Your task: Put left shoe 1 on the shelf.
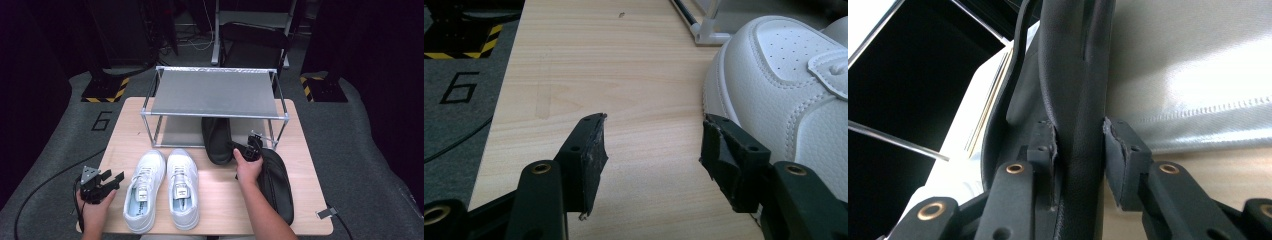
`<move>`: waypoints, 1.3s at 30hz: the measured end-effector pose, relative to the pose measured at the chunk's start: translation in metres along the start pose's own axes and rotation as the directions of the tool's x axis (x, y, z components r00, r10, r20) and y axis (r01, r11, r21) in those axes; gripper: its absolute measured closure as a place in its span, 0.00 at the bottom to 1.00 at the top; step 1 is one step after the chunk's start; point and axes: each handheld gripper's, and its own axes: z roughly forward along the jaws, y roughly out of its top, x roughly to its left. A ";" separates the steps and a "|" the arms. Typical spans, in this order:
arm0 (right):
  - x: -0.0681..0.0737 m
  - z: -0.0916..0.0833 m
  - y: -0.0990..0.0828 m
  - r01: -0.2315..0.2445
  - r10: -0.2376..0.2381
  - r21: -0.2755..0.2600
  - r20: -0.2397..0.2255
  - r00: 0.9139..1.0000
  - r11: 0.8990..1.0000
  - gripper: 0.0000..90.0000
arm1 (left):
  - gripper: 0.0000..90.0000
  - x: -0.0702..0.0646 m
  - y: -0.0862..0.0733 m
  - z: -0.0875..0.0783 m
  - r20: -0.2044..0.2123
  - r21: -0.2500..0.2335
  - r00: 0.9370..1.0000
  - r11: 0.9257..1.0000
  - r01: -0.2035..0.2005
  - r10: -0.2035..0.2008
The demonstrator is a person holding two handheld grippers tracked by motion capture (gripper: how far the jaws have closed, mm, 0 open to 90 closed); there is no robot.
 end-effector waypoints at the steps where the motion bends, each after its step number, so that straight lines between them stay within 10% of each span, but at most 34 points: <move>1: 0.001 0.002 0.001 -0.015 0.015 0.005 0.006 1.000 1.000 0.75 | 0.47 0.000 0.000 0.000 -0.002 -0.006 1.000 1.000 0.005 -0.005; 18: -0.007 0.035 0.021 0.008 -0.006 -0.051 0.028 1.000 0.999 0.75 | 0.48 0.005 -0.005 -0.005 -0.006 -0.007 0.999 0.999 0.032 -0.032; 20: -0.003 0.038 0.022 -0.071 0.071 -0.039 0.013 0.997 0.997 0.75 | 0.48 0.005 -0.006 -0.006 -0.010 -0.016 0.999 0.999 0.037 -0.037; 23: -0.008 0.046 0.024 -0.023 0.025 -0.086 0.026 0.999 0.996 0.75 | 0.48 0.006 -0.006 -0.006 -0.012 -0.013 0.999 0.999 0.037 -0.037; 39: -0.006 0.061 0.026 -0.034 0.038 -0.059 0.077 0.996 0.998 0.74 | 0.48 0.006 -0.006 -0.005 -0.011 -0.013 0.999 0.999 0.030 -0.030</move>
